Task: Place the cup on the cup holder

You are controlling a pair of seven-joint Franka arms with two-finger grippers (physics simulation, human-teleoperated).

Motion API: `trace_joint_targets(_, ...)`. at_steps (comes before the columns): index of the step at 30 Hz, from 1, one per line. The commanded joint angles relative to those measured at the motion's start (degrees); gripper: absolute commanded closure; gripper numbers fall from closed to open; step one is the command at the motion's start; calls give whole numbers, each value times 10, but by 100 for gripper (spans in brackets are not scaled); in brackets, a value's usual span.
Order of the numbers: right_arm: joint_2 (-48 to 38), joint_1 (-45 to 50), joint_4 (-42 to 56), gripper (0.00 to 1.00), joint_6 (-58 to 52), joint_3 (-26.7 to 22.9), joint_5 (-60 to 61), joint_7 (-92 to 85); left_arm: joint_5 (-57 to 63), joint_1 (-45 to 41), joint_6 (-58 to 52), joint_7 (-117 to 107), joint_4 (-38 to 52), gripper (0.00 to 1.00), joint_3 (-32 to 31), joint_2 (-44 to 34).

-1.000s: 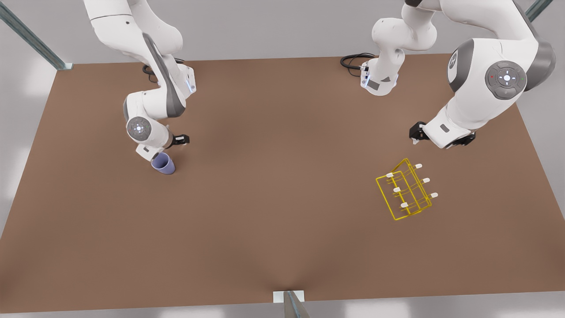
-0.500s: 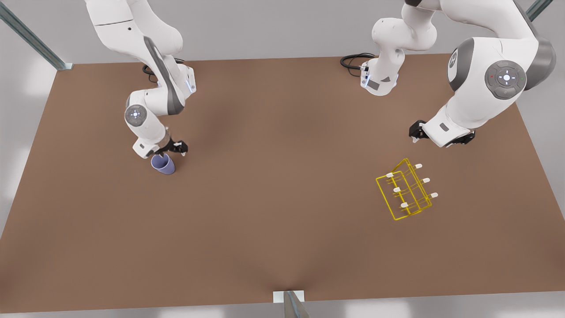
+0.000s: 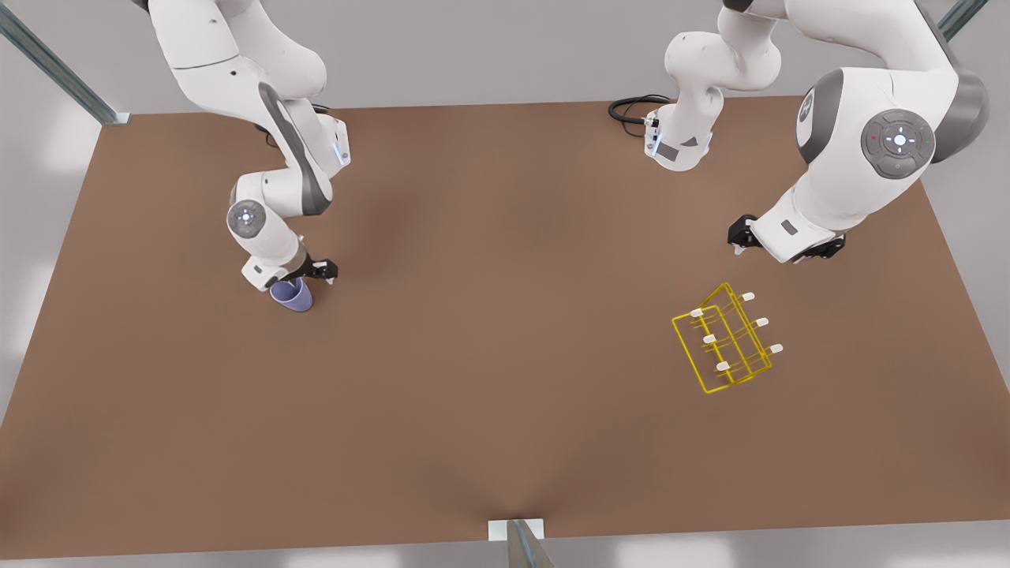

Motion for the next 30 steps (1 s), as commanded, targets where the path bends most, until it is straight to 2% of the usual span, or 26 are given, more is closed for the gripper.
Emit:
trace_joint_targets(1,4,-14,0,0,3,1,1,-6,0,0,-1,1,0,0,0,-1)
trace_joint_targets(9,13,-47,2,0,3,1,-4,-12,0,-1,-4,1,0,0,0,-1)
trace_joint_targets(11,13,-49,2,16,3,1,-4,-20,1,-1,-5,1,0,0,0,-1)
trace_joint_targets(13,14,-50,3,39,1,1,-4,-24,0,-6,-5,1,0,0,0,-1)
trace_joint_targets(14,15,-50,3,43,1,1,-4,-24,0,-7,-5,1,0,0,0,-1)
trace_joint_targets(17,17,-50,4,43,1,1,-4,-24,0,-9,-8,0,0,0,0,-1)
trace_joint_targets(18,17,-49,4,47,1,1,-4,-24,0,-9,-8,1,0,0,0,-1)
trace_joint_targets(20,17,-49,5,70,-1,1,-4,-24,0,-9,-8,1,0,0,0,-1)
trace_joint_targets(21,17,-49,5,79,-2,1,-5,-24,0,-9,-8,1,0,0,0,-1)
trace_joint_targets(28,15,-50,47,79,-61,1,-4,-17,0,-9,-8,1,0,0,0,-1)
trace_joint_targets(30,15,-48,98,79,-122,1,-4,-15,0,-9,-8,1,0,0,0,-1)
